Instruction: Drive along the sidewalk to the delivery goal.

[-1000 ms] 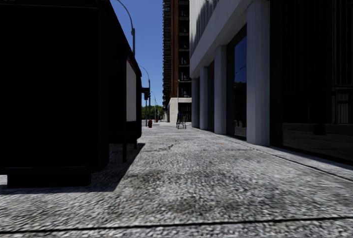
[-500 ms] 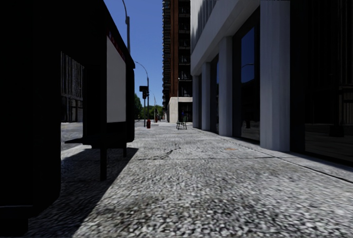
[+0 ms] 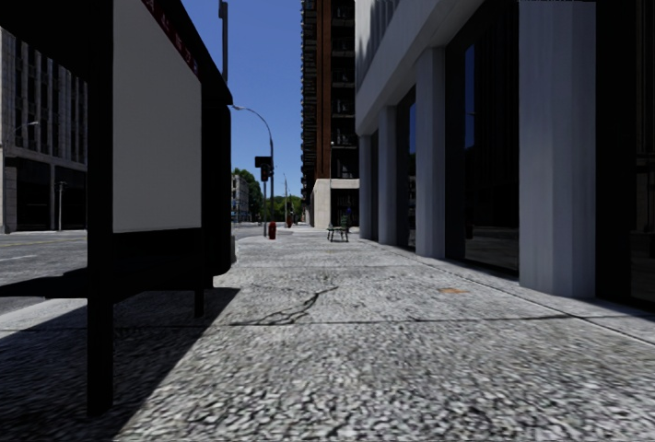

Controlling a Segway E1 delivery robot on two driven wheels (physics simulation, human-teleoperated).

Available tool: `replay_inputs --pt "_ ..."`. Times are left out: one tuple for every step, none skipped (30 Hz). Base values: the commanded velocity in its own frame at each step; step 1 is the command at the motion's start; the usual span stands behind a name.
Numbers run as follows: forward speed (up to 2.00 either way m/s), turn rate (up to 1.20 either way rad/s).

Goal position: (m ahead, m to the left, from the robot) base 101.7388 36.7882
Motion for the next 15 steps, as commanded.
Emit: replay_inputs --pt "2.0 0.0" --pt "2.0 0.0" --pt "2.0 0.0" --pt "2.0 0.0" --pt "2.0 0.0" --pt "2.0 0.0" --pt "2.0 0.0" --pt "2.0 0.0" --pt "2.0 0.0" --pt "2.0 0.0" --pt "2.0 0.0" --pt "2.0 0.0" --pt "2.0 0.0" --pt "2.0 0.0" --pt "2.0 0.0"
